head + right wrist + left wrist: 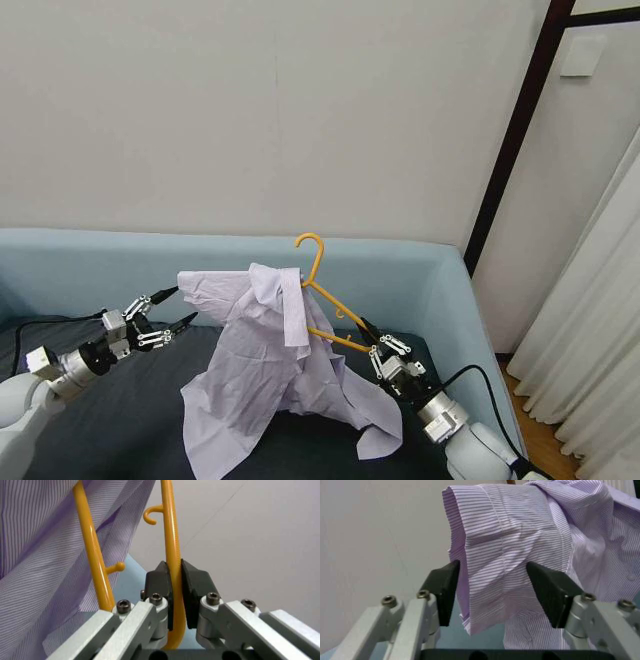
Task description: Pick up the clothes from the sofa and hang them on the clothes hanger.
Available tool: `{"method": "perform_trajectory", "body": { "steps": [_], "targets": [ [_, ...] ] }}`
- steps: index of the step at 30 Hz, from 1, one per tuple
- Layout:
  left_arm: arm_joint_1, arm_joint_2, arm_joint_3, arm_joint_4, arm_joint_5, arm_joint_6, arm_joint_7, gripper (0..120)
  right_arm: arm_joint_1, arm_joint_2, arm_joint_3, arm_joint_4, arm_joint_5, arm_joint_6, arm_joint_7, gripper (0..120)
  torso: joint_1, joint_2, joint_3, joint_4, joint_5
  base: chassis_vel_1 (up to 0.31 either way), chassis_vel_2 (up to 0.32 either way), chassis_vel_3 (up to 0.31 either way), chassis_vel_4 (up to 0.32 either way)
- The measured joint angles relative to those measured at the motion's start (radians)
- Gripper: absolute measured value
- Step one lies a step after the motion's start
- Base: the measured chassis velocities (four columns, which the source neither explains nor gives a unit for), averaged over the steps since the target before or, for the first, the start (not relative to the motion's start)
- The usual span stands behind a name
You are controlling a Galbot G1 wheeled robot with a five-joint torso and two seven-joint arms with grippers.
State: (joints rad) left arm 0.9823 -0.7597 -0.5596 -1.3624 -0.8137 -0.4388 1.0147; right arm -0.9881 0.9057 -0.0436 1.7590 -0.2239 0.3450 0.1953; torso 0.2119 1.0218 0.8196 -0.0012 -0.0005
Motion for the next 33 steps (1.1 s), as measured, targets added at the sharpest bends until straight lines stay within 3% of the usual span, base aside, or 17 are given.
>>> {"method": "perform_trajectory", "body": {
  "steps": [14, 33],
  "targets": [
    [-0.009, 0.002, -0.029, 0.07, -0.024, 0.001, 0.133, 1, -0.013, 0.006, 0.0, -0.018, -0.034, 0.023, -0.015, 5, 0.0, 0.0, 0.0, 0.0001, -0.0001, 0.0, 0.0, 0.0, 0.0],
    [0.068, -0.012, -0.113, 0.071, -0.068, -0.049, 0.07, 0, -0.038, -0.021, -0.007, 0.01, 0.095, -0.049, -0.008, 5, 0.0, 0.0, 0.0, -0.0001, 0.0, 0.0, 0.0, 0.0, 0.0]
  ]
}}
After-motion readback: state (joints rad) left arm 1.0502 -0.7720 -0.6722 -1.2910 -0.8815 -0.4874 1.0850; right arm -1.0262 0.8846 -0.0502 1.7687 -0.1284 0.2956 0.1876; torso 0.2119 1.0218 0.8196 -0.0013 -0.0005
